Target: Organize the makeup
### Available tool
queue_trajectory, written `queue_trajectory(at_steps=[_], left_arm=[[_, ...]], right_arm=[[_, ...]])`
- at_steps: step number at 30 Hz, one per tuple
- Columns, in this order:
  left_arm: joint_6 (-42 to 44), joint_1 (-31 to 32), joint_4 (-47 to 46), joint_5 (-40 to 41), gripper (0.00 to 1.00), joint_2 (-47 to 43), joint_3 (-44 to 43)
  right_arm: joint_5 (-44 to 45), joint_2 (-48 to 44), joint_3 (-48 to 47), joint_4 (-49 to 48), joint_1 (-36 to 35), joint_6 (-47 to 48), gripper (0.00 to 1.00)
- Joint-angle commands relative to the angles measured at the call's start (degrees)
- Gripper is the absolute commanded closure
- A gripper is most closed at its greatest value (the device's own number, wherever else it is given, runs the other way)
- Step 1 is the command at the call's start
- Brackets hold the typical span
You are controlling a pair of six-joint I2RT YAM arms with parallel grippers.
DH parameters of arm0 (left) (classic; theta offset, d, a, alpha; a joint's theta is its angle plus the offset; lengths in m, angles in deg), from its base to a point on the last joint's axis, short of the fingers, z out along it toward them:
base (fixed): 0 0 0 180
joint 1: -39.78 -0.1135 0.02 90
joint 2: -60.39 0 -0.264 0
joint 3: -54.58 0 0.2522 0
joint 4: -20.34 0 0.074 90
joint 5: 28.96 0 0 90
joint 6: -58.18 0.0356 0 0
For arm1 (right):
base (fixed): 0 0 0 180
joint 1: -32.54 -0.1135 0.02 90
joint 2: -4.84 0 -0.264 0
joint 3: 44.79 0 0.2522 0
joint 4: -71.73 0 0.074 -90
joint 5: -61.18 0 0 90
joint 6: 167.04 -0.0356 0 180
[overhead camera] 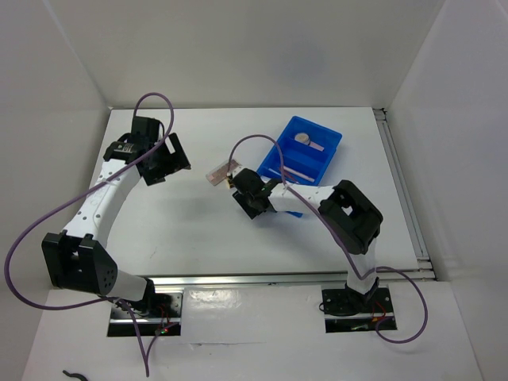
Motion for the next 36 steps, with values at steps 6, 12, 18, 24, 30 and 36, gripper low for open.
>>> queue_trajectory(at_steps=[6, 12, 18, 24, 30, 36], left_arm=[[0.1, 0.0, -0.5, 0.8, 0.0, 0.4, -1.6], [0.1, 0.0, -0.5, 0.8, 0.0, 0.4, -1.6], [0.1, 0.0, -0.5, 0.8, 0.0, 0.4, -1.6], [0.1, 0.0, -0.5, 1.4, 0.0, 0.4, -1.6], [0.1, 0.0, -0.5, 1.4, 0.0, 1.0, -1.6], [0.1, 0.0, -0.5, 1.4, 0.0, 1.0, -1.6]], right_arm=[[1.6, 0.4, -0.3, -3.8, -0.4, 1.1, 0.46], [3.5, -1.4, 0.3, -4.4, 1.6, 2.3, 0.4], [1.8, -0.9, -0.4, -4.9, 2.7, 2.3, 0.4], [2.3, -0.3, -0.4, -5.5, 2.7, 2.9, 0.39], [3.0, -0.3, -1.1, -6.7, 2.7, 4.6, 0.31], [2.4, 1.7, -2.9, -6.7, 2.7, 4.6, 0.31]])
